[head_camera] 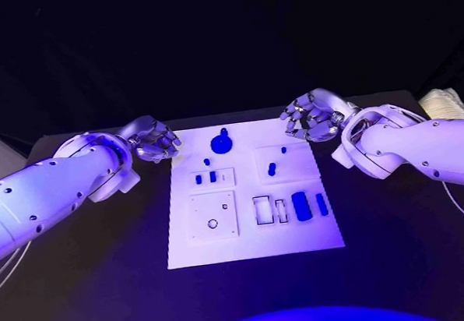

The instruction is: Assemble the parts on the task board

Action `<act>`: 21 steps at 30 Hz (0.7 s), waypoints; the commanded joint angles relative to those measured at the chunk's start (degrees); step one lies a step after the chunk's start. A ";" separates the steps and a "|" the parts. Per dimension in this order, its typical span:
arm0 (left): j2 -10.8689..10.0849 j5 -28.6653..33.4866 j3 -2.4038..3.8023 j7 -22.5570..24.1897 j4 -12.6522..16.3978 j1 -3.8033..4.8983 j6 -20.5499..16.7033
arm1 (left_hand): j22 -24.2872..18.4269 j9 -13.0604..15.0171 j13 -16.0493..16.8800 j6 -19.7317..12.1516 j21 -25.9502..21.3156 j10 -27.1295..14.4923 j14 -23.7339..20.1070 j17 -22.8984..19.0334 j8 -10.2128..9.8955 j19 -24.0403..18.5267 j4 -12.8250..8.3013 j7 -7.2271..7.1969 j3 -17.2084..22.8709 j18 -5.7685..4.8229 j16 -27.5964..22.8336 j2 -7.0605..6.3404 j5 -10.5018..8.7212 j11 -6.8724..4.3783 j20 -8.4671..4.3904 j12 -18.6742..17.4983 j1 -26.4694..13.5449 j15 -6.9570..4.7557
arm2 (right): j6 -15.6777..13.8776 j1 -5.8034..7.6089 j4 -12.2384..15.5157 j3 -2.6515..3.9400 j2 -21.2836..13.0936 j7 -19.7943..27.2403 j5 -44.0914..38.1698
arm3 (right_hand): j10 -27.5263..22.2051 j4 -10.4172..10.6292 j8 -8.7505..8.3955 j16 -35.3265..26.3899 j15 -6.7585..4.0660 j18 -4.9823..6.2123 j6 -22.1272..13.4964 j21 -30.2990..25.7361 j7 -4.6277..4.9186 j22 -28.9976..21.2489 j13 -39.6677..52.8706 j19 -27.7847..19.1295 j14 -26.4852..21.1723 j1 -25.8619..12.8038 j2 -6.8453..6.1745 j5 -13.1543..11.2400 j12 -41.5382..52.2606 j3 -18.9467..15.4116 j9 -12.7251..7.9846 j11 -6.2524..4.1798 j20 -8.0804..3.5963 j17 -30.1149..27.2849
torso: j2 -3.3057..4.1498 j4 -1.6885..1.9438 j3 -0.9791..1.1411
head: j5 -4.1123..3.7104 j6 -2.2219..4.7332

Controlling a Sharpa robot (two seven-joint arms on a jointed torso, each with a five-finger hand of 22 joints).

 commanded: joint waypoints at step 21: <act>-13.87 46.42 1.97 27.78 18.54 -4.84 1.66 | -18.09 0.82 -4.85 0.86 -28.10 0.96 -6.51 -17.36 -0.24 -2.48 2.54 0.34 -3.57 0.61 -42.37 0.46 0.03 1.61 3.18 -9.19 2.39 3.09 | 9.61 -1.68 -1.94 0.03 2.97 -11.45 -40.15 | 1.64 -1.93 -0.90 3.98 0.13 -1.45 2.85 8.56 -0.77 6.78 -6.95 1.63 3.03 -2.45 -1.32 -3.53 -3.13 4.06 -0.19 -0.44 0.24 2.80 | -0.53 0.47 -0.61 | -1.59 1.46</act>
